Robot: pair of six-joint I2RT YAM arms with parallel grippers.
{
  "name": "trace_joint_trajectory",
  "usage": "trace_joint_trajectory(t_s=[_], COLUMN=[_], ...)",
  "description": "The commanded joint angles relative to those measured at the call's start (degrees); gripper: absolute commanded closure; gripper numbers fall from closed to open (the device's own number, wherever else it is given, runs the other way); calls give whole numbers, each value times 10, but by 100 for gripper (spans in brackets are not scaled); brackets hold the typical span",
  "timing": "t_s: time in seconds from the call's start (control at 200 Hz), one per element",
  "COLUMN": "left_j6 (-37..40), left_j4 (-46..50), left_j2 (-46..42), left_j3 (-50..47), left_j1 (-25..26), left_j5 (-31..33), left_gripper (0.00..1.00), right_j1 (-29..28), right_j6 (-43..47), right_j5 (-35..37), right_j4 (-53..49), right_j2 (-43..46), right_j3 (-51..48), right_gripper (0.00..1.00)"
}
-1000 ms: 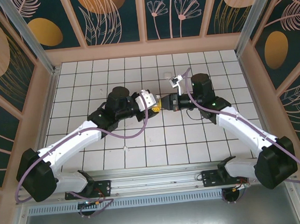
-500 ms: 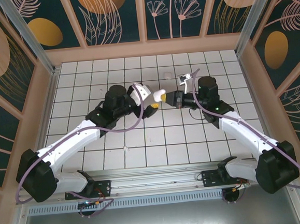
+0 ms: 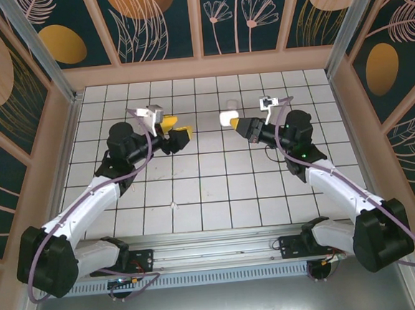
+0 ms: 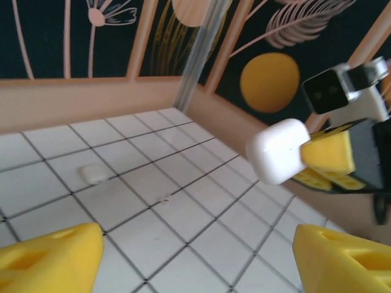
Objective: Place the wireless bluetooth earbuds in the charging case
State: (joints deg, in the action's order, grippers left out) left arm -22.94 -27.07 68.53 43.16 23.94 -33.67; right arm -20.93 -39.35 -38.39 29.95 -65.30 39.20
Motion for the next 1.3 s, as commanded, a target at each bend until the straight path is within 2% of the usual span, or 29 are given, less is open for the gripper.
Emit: trace_joint_trajectory(t_s=[0.0,0.12,0.22,0.425,0.641,0.911,1.041,1.101,1.116,1.151,1.296], left_j6=[-148,-226,-250,-266,-239,-249,-253,-257,-258,-260,-265], left_j4=[-173,-274,-300,-302,-232,-231,-220,-223,-224,-227,-232], left_j2=[17,51,71,93,95,99,104,106,106,106,108], left_j3=[-13,-13,0,33,66,74,78,79,79,79,82], left_j1=[-2,-2,-2,-2,-2,-2,-2,-2,-2,-2,-2], left_j5=[-105,-133,-141,-182,-223,-227,-224,-225,-225,-227,-234], left_gripper=[23,25,25,26,29,31,38,45,42,40,41], right_j1=[0,-2,-7,-24,-42,-52,-52,-52,-52,-53,-54], right_j6=[-15,-19,-20,-9,4,8,7,7,6,5,4], right_j5=[-4,-21,-39,-71,-86,-88,-88,-88,-88,-88,-89], right_j4=[100,127,139,146,146,149,155,157,157,159,164], right_j2=[6,-8,-22,-44,-58,-70,-71,-71,-71,-70,-71], right_j3=[-11,-2,12,39,65,82,85,84,84,84,80], right_gripper=[89,89,89,89,89,89,89,89,89,90,90])
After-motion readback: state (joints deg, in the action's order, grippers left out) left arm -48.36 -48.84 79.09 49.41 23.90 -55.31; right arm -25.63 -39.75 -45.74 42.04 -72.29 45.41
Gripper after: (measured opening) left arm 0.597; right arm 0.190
